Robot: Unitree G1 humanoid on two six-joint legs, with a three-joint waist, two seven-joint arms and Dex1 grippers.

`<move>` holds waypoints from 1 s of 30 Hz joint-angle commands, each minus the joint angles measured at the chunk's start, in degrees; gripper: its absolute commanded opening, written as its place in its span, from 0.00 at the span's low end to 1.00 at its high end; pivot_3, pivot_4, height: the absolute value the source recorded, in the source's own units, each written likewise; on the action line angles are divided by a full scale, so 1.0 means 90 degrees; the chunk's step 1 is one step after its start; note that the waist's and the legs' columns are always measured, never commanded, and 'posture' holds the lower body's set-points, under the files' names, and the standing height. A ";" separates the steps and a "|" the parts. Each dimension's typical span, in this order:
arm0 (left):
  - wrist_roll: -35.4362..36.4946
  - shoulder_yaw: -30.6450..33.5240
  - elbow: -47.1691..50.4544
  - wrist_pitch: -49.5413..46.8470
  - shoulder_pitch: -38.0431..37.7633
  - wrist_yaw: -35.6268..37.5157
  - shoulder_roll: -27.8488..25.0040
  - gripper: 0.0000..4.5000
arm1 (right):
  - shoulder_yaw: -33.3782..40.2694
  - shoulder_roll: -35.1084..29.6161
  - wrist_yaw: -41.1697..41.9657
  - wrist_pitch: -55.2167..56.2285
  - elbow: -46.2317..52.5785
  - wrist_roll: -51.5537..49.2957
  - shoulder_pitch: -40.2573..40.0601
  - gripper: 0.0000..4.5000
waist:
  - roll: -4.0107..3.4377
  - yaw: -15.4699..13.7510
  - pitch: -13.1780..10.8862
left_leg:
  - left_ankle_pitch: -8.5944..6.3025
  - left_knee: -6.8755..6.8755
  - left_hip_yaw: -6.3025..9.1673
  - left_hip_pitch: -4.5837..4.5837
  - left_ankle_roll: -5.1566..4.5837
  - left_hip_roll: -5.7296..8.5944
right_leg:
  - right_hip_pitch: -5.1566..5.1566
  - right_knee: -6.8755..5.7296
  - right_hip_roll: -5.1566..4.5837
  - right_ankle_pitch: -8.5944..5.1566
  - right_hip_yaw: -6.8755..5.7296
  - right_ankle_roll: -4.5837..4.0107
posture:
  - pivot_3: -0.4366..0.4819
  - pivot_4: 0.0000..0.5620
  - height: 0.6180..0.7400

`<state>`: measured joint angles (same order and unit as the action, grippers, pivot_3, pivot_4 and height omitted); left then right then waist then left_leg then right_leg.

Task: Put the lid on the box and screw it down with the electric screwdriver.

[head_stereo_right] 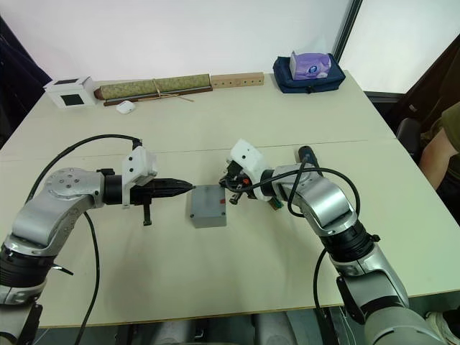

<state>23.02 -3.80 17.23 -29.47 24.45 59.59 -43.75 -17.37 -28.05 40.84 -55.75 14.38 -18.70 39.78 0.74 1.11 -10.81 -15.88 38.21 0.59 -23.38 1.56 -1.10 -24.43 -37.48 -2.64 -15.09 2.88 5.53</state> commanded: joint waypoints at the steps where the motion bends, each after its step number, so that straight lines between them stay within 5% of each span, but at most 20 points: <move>1: 0.0004 -0.0001 0.0213 0.0076 -0.0002 -0.0012 0.0001 0.00 | -0.0062 -0.0080 0.0043 0.0184 0.0041 0.0122 0.0014 0.01 | 0.0000 0.0000 0.0000 | 0.0000 0.0000 0.0000 0.0000 0.0000 0.0000 | 0.0000 0.0000 0.0000 0.0000 0.0000 0.0000 | 0.48 0.27 1.00; 8: -0.0034 -0.0040 0.0224 0.0106 -0.0024 0.0011 -0.0018 0.00 | -0.0267 -0.0124 0.0120 0.0374 -0.0057 0.0293 -0.0141 0.01 | 0.0001 -0.0001 0.0001 | 0.0000 0.0000 0.0000 0.0000 0.0000 0.0000 | 0.0000 0.0000 0.0000 0.0000 0.0000 0.0000 | 0.48 0.27 1.00; 11: -0.0042 -0.0049 0.0222 0.0106 -0.0023 0.0008 -0.0014 0.00 | -0.0246 -0.0127 0.0177 0.0380 -0.0054 0.0274 -0.0165 0.16 | 0.0002 0.0000 0.0001 | 0.0000 0.0000 0.0000 0.0001 0.0000 0.0000 | 0.0000 0.0000 0.0000 0.0000 0.0000 0.0000 | 0.48 0.27 1.00; 21: 0.0075 -0.0143 0.0180 0.0122 0.0184 0.0035 0.0178 0.00 | 0.0404 -0.0742 0.0437 -0.0290 0.0538 -0.0072 0.0369 0.97 | 0.0001 -0.0016 0.0001 | 0.0000 0.0001 0.0000 0.0000 0.0000 0.0001 | 0.0000 0.0000 -0.0002 0.0000 0.0000 0.0000 | 0.48 0.27 1.00; 30: 0.0247 -0.0263 0.0342 0.0147 0.0485 0.0122 0.0529 0.00 | 0.0115 -0.2900 0.0972 -0.2052 -0.0024 -0.0062 0.1350 0.99 | 0.0002 -0.0031 0.0001 | 0.0000 0.0000 -0.0002 -0.0001 -0.0001 0.0002 | 0.0001 0.0006 -0.0003 0.0000 0.0000 -0.0001 | 0.48 0.27 1.00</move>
<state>24.44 -6.10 18.32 -29.18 27.80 60.44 -39.14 -14.62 -51.72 48.05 -72.16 14.41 -19.42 50.80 0.76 0.83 -10.80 -15.88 38.20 0.58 -23.39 1.56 -1.08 -24.42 -37.42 -2.67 -15.10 2.88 5.52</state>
